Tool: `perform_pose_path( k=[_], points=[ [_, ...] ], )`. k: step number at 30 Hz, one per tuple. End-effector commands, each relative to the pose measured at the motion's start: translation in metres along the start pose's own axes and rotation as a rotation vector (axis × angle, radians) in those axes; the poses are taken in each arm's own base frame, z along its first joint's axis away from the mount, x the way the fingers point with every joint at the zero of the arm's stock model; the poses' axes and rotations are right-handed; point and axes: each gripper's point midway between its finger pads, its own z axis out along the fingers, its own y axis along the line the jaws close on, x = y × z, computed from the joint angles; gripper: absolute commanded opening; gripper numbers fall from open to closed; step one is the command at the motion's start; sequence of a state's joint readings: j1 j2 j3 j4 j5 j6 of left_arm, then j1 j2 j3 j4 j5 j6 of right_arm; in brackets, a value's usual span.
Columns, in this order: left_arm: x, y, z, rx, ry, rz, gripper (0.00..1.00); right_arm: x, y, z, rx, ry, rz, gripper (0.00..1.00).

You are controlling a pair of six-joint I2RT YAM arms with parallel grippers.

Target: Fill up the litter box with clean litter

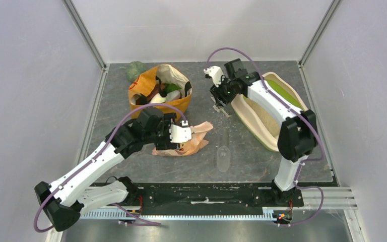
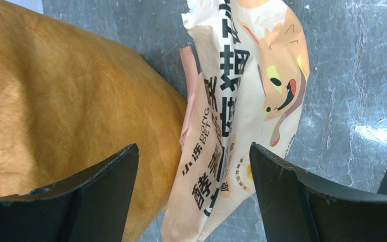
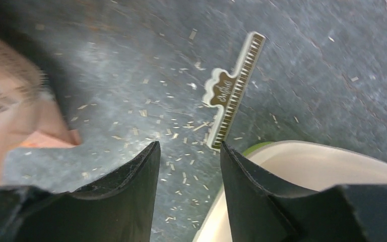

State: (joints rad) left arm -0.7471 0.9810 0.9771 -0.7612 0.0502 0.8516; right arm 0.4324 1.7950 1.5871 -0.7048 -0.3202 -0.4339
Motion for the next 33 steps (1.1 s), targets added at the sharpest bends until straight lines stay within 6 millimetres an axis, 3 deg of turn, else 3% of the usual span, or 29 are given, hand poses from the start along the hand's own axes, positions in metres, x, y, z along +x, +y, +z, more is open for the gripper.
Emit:
perform_pose_path(
  k=[1,6,14,23,29,33],
  points=[
    [-0.022,0.016,-0.014,-0.049,-0.081,-0.028,0.87,0.007,-0.028,0.011,0.202,0.145,-0.038,0.55],
    [-0.027,0.019,-0.015,-0.058,-0.099,-0.027,0.88,0.010,-0.044,0.044,0.319,0.215,-0.141,0.53],
    [-0.029,0.022,-0.016,-0.070,-0.105,-0.020,0.89,0.028,-0.044,0.092,0.369,0.272,-0.195,0.52],
    [-0.028,0.021,-0.018,-0.070,-0.109,-0.016,0.90,0.040,-0.056,0.113,0.430,0.291,-0.264,0.45],
    [-0.028,0.022,-0.019,-0.076,-0.112,-0.013,0.91,0.049,-0.051,0.119,0.408,0.309,-0.247,0.54],
    [-0.028,0.021,-0.019,-0.074,-0.112,-0.005,0.91,0.057,-0.052,0.125,0.405,0.335,-0.259,0.50]
  ],
)
